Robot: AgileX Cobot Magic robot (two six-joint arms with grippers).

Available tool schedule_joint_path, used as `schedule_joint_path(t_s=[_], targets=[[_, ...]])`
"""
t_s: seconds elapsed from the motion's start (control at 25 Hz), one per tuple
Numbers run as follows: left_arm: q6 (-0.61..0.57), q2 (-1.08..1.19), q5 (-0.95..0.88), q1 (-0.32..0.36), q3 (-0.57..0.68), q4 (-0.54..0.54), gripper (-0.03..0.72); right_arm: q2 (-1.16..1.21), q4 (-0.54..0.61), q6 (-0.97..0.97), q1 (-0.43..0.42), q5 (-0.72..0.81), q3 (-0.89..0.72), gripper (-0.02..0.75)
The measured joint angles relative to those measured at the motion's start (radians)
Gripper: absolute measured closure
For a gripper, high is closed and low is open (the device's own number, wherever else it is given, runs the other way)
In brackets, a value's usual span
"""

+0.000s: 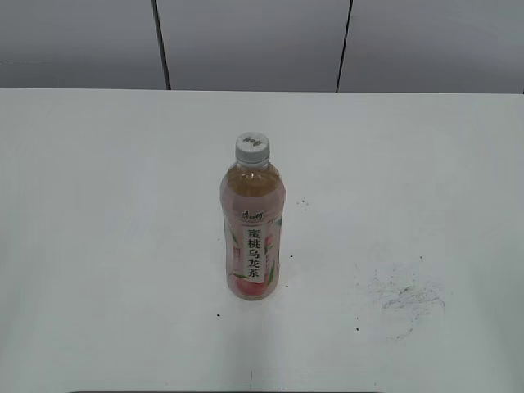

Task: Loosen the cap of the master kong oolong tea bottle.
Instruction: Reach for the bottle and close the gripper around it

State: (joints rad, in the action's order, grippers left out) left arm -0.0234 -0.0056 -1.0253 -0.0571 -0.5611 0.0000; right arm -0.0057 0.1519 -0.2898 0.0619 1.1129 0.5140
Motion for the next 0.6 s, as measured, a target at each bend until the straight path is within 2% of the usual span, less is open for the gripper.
schedule_joint_path(t_s=[0.6], targets=[[0.0,0.0,0.0,0.0,0.0,0.012,0.251,0.0,0.0,0.0,0.0,0.0,0.0,0.258]])
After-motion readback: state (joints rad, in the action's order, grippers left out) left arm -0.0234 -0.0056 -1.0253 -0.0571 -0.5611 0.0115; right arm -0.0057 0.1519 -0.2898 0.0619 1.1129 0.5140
